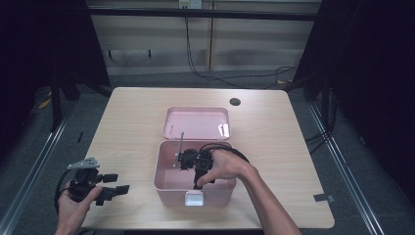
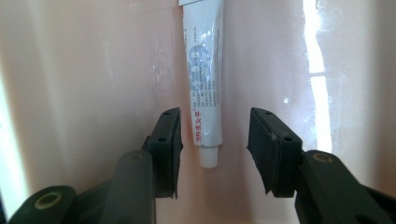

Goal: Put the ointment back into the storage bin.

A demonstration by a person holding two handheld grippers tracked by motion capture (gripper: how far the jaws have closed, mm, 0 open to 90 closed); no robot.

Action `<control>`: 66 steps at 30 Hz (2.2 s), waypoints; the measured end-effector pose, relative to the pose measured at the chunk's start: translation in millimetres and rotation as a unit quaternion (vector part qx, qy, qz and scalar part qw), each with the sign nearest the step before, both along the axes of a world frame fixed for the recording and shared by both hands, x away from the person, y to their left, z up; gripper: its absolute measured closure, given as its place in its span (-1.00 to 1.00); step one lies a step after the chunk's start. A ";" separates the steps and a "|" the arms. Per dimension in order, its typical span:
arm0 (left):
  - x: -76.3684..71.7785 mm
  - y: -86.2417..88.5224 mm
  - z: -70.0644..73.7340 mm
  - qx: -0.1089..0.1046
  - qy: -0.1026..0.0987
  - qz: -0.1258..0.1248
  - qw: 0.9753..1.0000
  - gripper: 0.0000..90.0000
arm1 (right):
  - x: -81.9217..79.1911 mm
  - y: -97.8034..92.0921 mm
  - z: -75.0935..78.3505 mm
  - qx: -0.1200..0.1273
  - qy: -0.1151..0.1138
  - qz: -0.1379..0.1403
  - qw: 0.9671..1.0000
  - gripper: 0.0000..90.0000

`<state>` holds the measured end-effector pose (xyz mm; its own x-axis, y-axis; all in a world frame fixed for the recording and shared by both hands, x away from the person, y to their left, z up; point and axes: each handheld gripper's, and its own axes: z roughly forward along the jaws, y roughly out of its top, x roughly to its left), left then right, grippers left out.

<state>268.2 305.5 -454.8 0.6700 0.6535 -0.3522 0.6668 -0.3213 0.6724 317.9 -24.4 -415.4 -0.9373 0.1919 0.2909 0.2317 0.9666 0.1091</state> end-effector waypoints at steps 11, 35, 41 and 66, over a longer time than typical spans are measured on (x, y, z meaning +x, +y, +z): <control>-0.5 1.5 0.8 -0.005 -0.002 0.004 1.000 -0.49 | -3.9 -4.3 16.9 0.007 -0.023 -0.004 1.000 0.20; -0.2 3.3 1.3 -0.006 -0.003 0.005 1.000 -0.49 | -10.0 -46.6 64.9 0.023 -0.066 -0.047 0.996 0.14; -0.4 2.1 1.0 -0.006 -0.001 0.003 1.000 -0.49 | -14.7 -59.1 76.6 0.026 -0.082 -0.064 0.994 0.10; -0.5 0.9 0.4 -0.004 0.000 0.003 1.000 -0.49 | -27.9 -139.6 99.0 0.041 -0.120 -0.141 0.982 0.09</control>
